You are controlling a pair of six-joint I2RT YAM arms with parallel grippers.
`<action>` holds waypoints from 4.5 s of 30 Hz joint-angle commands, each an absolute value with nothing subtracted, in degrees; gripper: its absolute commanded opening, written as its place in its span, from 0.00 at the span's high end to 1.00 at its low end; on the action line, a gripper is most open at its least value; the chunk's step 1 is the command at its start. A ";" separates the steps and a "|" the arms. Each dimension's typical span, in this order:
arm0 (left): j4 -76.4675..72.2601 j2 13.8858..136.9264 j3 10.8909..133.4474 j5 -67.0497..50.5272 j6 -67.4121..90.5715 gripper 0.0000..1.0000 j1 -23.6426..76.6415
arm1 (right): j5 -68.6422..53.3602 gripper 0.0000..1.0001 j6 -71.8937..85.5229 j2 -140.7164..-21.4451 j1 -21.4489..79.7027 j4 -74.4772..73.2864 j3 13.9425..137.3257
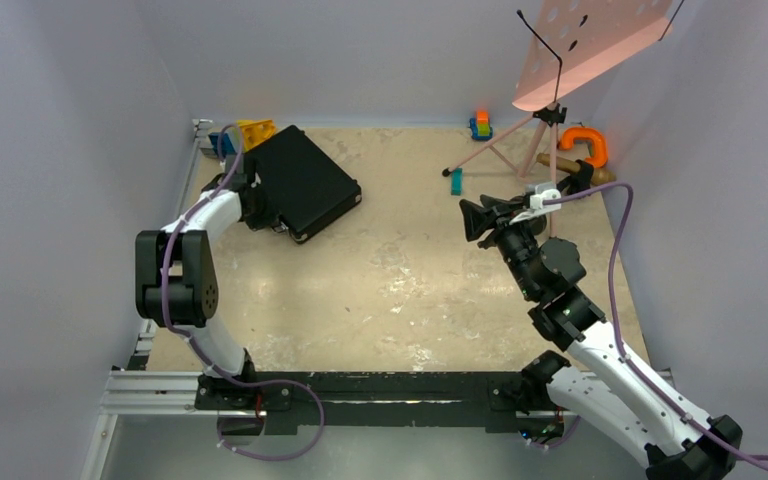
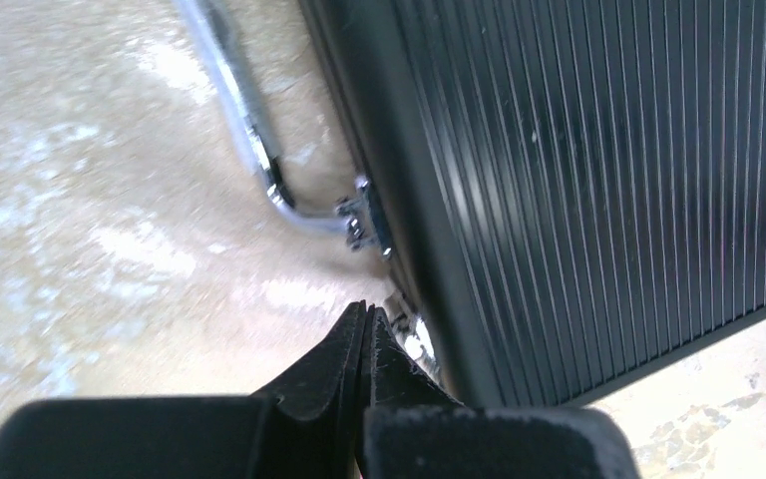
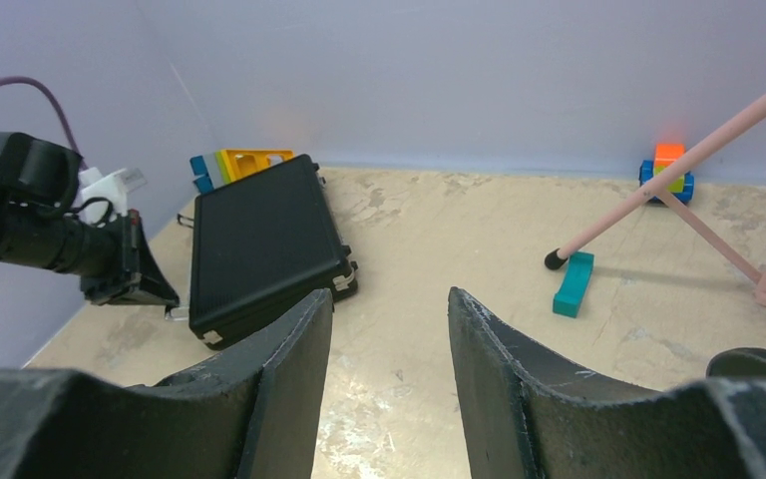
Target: Pack up texas hold em set
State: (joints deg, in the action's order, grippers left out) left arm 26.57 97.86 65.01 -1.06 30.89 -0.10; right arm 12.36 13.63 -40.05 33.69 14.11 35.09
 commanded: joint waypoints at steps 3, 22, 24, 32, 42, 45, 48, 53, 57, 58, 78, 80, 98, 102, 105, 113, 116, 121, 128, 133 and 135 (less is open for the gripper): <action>33.49 84.76 60.83 7.53 28.09 1.00 1.67 | 12.89 0.49 12.96 -39.28 33.56 16.06 34.34; 28.79 88.11 63.85 0.26 22.60 1.00 3.18 | 12.56 0.49 12.92 -39.78 33.57 16.13 34.46; 27.65 87.83 63.92 -1.20 22.72 1.00 3.21 | 12.49 0.49 12.94 -39.86 33.50 16.14 34.47; 25.22 89.71 64.60 -2.42 23.25 1.00 3.16 | 12.41 0.49 12.92 -40.32 33.57 16.17 34.54; 32.97 94.39 66.89 2.70 28.08 1.00 3.08 | 12.52 0.49 12.92 -40.39 33.49 16.17 34.52; 34.17 95.07 66.78 3.05 29.47 1.00 3.08 | 12.66 0.49 12.84 -40.04 33.53 16.09 34.39; 34.89 95.59 65.84 2.23 31.19 1.00 3.02 | 12.83 0.49 12.84 -39.79 33.57 16.08 34.30; 35.35 96.13 65.22 2.67 32.56 1.00 2.87 | 12.87 0.49 12.90 -39.51 33.57 16.00 34.25; 35.50 96.96 65.00 1.91 33.16 1.00 2.42 | 13.05 0.49 12.78 -39.39 33.53 15.95 34.19; 35.45 97.17 64.98 1.73 33.26 1.00 2.38 | 13.07 0.49 12.75 -39.33 33.49 15.91 34.15; 31.97 98.33 61.44 -6.54 37.66 1.00 -1.30 | 13.40 0.49 12.75 -40.03 33.52 16.17 34.05; 31.72 98.33 61.18 -7.04 38.00 1.00 -1.47 | 13.40 0.49 12.76 -40.24 33.55 16.22 34.06; 28.27 97.47 57.77 -12.60 41.22 1.00 -5.33 | 13.45 0.49 12.83 -40.52 33.50 16.35 33.93; 27.13 97.38 57.27 -13.77 41.64 1.00 -5.98 | 13.40 0.49 12.76 -40.64 33.53 16.35 33.95; 25.94 97.41 56.53 -15.66 42.21 1.00 -6.77 | 13.44 0.49 12.76 -40.69 33.51 16.35 33.95; 23.40 97.65 55.55 -20.40 42.90 1.00 -8.61 | 13.51 0.49 12.76 -41.00 33.57 16.43 33.92; 22.63 97.48 55.24 -21.79 43.23 1.00 -8.86 | 13.53 0.49 12.79 -41.09 33.49 16.44 33.94; 21.70 97.30 54.93 -23.53 43.57 1.00 -9.17 | 13.45 0.49 12.77 -41.22 33.51 16.48 33.95; 19.83 95.22 54.97 -25.34 42.85 1.00 -9.40 | 13.60 0.49 12.69 -41.13 33.53 16.44 33.84; 20.80 85.43 55.51 -18.77 36.61 1.00 -9.24 | 13.66 0.49 12.74 -41.26 33.49 16.68 33.89; 20.23 81.79 55.82 -15.61 33.59 1.00 -8.87 | 13.62 0.49 12.74 -41.54 33.56 16.78 33.86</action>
